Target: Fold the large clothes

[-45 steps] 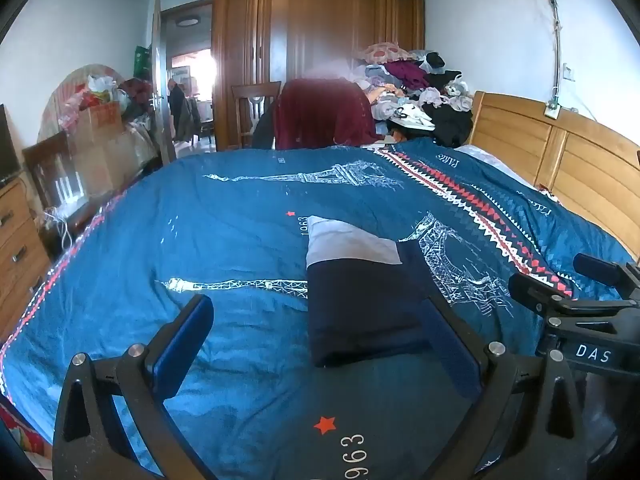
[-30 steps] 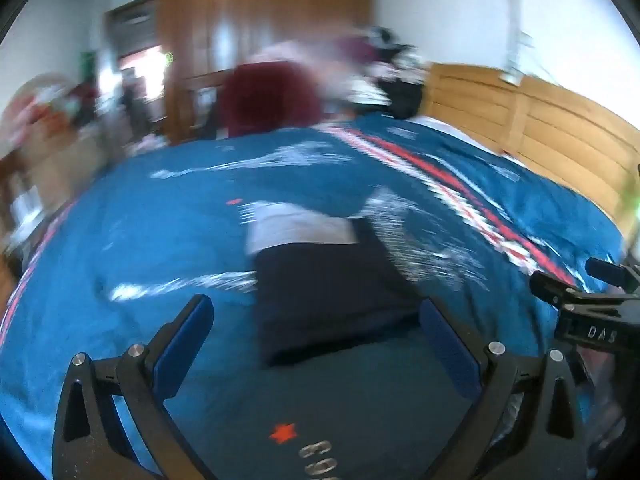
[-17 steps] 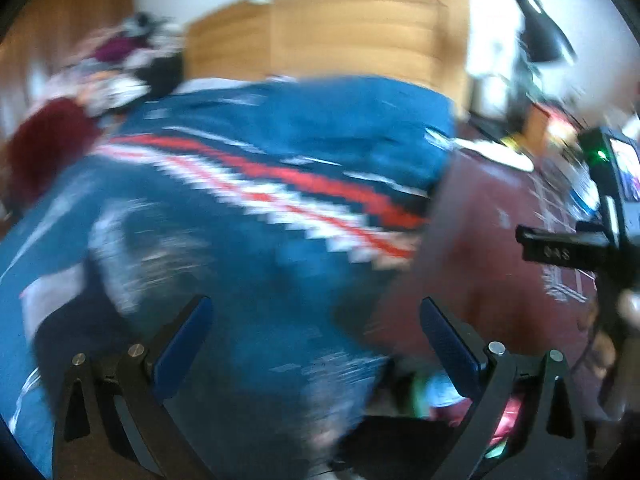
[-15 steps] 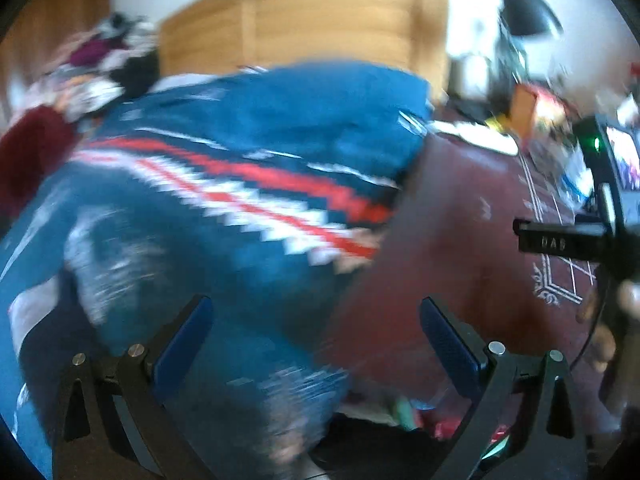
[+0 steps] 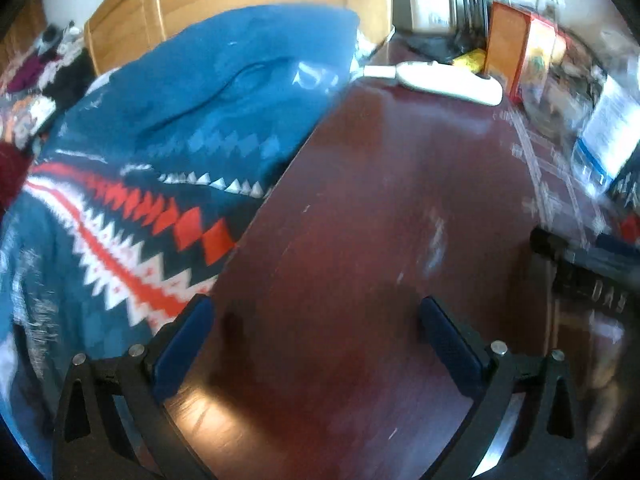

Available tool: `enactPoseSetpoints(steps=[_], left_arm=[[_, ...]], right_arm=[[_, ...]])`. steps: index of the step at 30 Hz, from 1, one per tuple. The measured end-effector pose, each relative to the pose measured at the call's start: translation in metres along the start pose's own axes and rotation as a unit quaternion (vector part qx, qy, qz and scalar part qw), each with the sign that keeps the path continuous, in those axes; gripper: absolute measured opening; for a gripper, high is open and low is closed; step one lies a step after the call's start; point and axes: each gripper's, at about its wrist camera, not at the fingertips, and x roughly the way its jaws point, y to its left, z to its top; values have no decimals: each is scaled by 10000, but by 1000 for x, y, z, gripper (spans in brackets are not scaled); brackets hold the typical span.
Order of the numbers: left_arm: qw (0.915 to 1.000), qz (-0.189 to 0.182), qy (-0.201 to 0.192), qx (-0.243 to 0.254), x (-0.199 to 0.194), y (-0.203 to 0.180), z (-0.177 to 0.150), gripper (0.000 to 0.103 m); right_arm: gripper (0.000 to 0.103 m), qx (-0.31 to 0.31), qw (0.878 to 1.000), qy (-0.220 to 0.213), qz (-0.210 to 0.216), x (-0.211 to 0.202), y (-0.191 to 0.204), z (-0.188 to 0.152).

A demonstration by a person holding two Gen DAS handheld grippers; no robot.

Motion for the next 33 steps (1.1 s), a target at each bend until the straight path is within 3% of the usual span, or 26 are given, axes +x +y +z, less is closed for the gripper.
enactPoseSetpoints(steps=[4, 9, 33], left_arm=[[9994, -265, 94, -194, 5, -6, 11, 103], [9992, -179, -180, -302, 4, -16, 12, 103], [9990, -93, -161, -410, 4, -17, 14, 103]], right_arm=[[103, -58, 9998, -180, 52, 5, -3, 1], [103, 64, 9998, -187, -47, 5, -7, 2], [103, 104, 9998, -177, -88, 4, -8, 0]])
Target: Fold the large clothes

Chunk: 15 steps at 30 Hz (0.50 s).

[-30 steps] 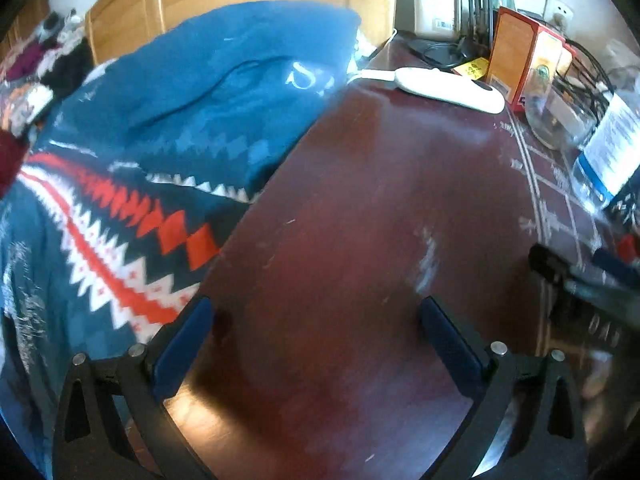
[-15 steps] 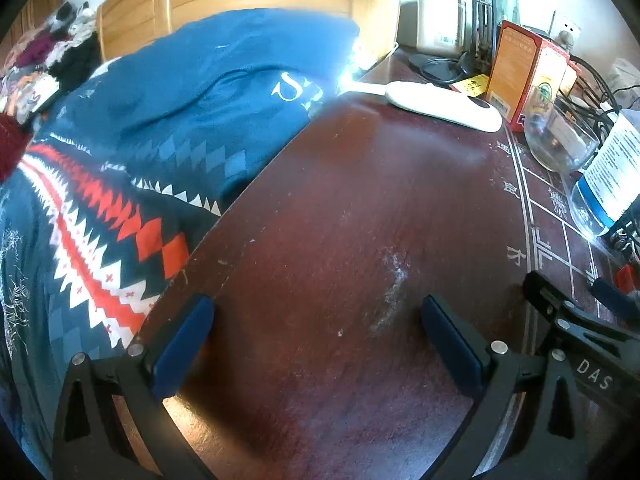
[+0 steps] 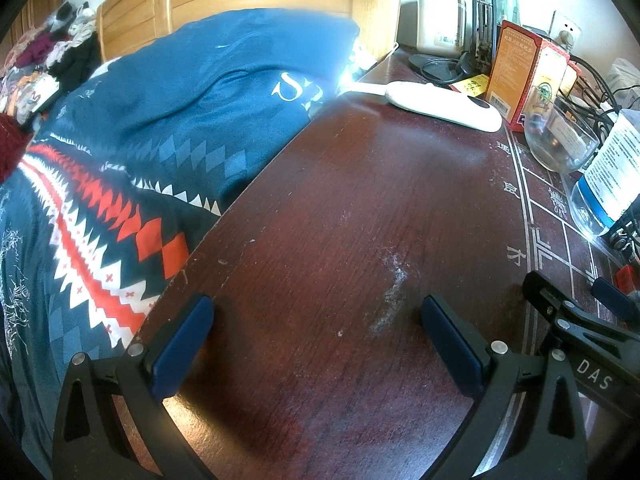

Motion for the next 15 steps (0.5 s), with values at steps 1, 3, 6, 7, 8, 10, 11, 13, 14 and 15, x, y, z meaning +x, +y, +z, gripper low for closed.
enactPoseSetpoints(steps=[1, 3, 6, 7, 8, 10, 11, 13, 14, 15], left_arm=[[10000, 0, 0, 0, 0, 0, 0, 103], [10000, 4, 1, -2, 0, 0, 0, 103], [10000, 7, 1, -3, 0, 0, 0, 103], [10000, 9, 1, -4, 0, 0, 0, 103], [10000, 10, 1, -4, 0, 0, 0, 103], [10000, 10, 2, -4, 0, 0, 0, 103], [10000, 13, 1, -5, 0, -1, 0, 103], [10000, 13, 2, -5, 0, 0, 0, 103], [10000, 16, 2, -6, 0, 0, 0, 103], [10000, 16, 2, -6, 0, 0, 0, 103]], right_arm=[[103, 0, 10000, 0, -1, 0, 0, 0], [103, 1, 10000, 1, -2, 0, 0, 0], [103, 0, 10000, 1, -3, -1, -1, -1], [103, 1, 10000, 2, -4, 0, 0, 0], [103, 1, 10000, 2, -5, 0, 0, 0], [103, 1, 10000, 3, -5, 0, 0, 0], [103, 1, 10000, 3, -6, 0, 0, 0], [103, 1, 10000, 3, -7, 0, 0, 0], [103, 0, 10000, 3, -7, -1, 0, 0], [103, 1, 10000, 4, -8, 0, 0, 0]])
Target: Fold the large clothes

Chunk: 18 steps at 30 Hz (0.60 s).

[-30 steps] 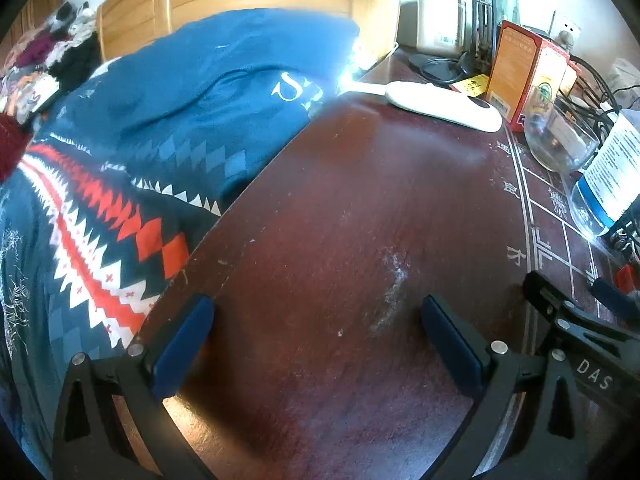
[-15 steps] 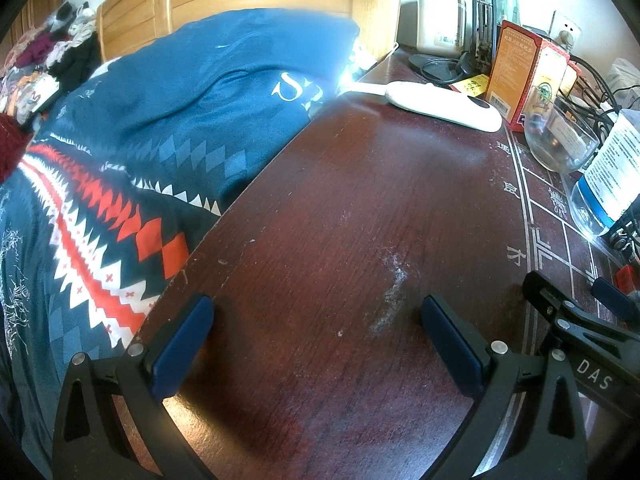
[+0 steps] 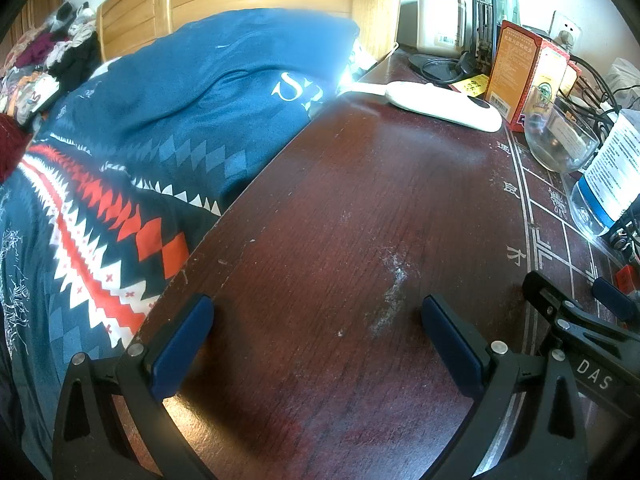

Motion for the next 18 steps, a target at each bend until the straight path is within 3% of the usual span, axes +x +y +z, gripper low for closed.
enactPoseSetpoints(steps=[18], left_arm=[[10000, 10, 0, -5, 0, 0, 0, 103]], right_arm=[[103, 0, 10000, 1, -6, -1, -1, 0]])
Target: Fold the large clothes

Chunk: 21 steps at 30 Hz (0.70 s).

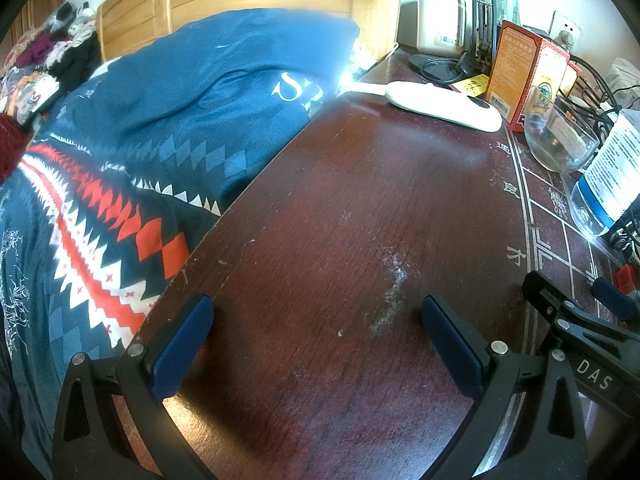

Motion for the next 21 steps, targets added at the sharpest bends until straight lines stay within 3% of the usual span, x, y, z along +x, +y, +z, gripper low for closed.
enactPoseSetpoints(steps=[21], left_arm=[[10000, 8, 0, -3, 0, -1, 0, 103]], right_arm=[[103, 0, 10000, 3, -5, 0, 1, 1]])
